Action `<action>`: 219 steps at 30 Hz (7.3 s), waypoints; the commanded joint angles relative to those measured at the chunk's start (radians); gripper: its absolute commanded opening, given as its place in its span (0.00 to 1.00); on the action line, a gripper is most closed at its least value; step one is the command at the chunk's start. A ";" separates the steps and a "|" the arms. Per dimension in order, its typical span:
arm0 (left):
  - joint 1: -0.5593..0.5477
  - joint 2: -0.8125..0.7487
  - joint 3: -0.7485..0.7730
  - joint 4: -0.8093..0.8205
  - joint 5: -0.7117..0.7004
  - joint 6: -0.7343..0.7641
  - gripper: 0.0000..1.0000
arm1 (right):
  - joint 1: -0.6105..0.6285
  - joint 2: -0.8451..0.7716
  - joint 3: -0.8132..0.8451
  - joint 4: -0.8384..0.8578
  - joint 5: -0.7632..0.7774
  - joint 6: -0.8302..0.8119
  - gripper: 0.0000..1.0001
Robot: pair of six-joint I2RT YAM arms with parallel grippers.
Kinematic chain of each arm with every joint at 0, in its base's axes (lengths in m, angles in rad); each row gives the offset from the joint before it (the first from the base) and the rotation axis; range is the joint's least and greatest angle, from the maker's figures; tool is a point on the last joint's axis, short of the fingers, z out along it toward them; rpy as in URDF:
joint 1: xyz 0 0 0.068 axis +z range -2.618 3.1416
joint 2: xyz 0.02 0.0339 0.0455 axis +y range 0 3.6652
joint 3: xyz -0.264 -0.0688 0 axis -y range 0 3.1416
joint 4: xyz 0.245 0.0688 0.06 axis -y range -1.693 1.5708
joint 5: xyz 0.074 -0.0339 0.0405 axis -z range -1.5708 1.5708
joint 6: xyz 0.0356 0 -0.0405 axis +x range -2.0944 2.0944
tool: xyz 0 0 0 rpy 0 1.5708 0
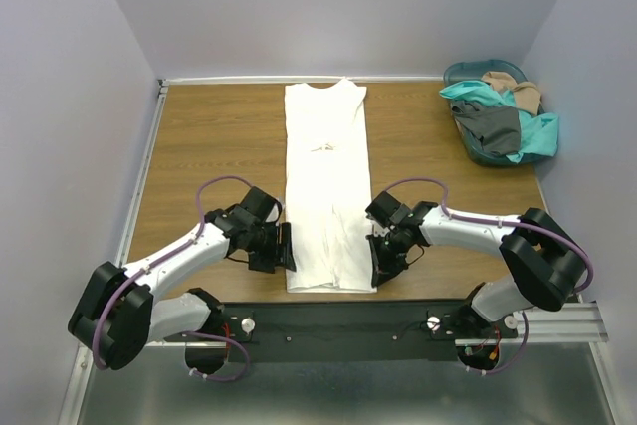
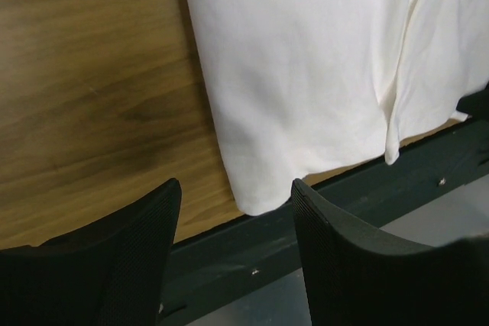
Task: Fold and stack the t-shirts
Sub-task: Fold the tshirt
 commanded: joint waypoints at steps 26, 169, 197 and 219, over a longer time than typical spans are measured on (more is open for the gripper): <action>-0.140 0.090 -0.110 0.120 0.015 -0.108 0.18 | 0.008 -0.014 -0.029 0.001 -0.019 -0.016 0.04; 0.296 0.797 0.549 0.212 -0.007 0.498 0.11 | -0.252 1.088 1.693 -0.128 0.404 -0.230 0.66; 0.297 0.624 0.658 0.135 -0.022 0.415 0.60 | -0.292 0.525 1.071 -0.038 0.403 -0.219 0.70; 0.297 0.582 0.516 0.129 0.023 0.393 0.56 | -0.292 0.345 0.558 0.083 0.254 -0.087 0.57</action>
